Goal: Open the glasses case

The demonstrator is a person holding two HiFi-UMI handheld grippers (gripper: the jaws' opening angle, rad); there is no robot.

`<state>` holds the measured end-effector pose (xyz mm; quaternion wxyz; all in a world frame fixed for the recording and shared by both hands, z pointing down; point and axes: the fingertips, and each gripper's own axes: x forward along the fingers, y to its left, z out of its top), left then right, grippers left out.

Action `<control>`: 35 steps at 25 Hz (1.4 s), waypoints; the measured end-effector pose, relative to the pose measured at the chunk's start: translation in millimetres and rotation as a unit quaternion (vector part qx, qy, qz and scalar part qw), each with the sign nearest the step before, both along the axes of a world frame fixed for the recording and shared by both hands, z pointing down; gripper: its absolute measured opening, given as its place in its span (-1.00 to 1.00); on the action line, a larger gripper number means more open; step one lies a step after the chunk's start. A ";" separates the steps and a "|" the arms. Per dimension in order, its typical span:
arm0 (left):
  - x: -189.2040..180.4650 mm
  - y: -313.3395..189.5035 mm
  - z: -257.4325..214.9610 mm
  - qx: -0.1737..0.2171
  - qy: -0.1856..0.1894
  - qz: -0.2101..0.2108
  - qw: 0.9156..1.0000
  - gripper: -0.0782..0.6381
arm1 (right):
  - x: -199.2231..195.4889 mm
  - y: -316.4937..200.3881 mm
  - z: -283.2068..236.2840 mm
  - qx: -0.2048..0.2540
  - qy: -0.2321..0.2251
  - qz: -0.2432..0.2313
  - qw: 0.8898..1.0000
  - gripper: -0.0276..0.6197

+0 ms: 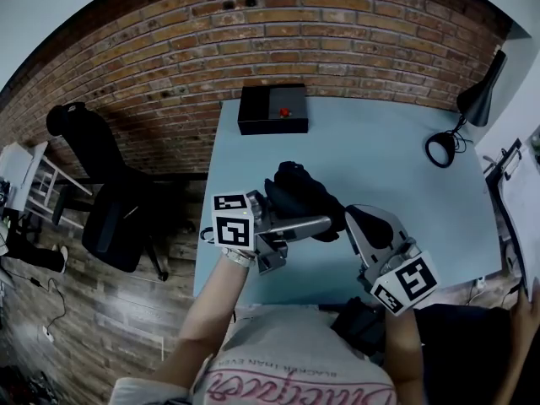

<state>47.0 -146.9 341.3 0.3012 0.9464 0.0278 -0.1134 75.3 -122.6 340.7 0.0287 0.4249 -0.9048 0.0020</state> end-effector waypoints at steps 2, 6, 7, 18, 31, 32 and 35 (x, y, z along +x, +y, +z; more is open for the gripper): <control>-1.2 2.6 1.3 0.002 -0.005 0.010 1.000 0.25 | 1.9 -4.3 3.3 -0.003 0.028 0.017 0.999 -0.84; -1.9 6.9 4.0 0.003 -0.013 0.017 1.000 0.34 | 7.9 -16.2 10.7 -0.013 0.058 0.062 0.996 -0.84; -1.7 7.1 5.0 0.004 -0.015 0.014 1.000 0.38 | 8.6 -18.7 12.8 -0.019 0.056 0.067 0.996 -0.84; -15.9 -7.3 2.7 -0.016 0.016 -0.028 0.999 0.38 | -20.5 -3.9 13.7 -0.061 -0.017 -0.068 0.996 -0.38; 0.4 -5.9 4.2 0.050 -0.044 -0.072 0.995 0.38 | -10.9 -28.3 29.8 -0.038 0.077 0.088 0.992 -0.73; -1.0 -8.8 3.3 0.055 -0.046 -0.087 0.994 0.38 | -3.1 -30.9 28.7 -0.040 0.065 0.107 0.991 -0.73; -9.2 -19.0 0.0 0.074 -0.051 -0.137 0.986 0.38 | 20.4 -37.5 26.0 -0.059 0.013 0.144 0.988 -0.73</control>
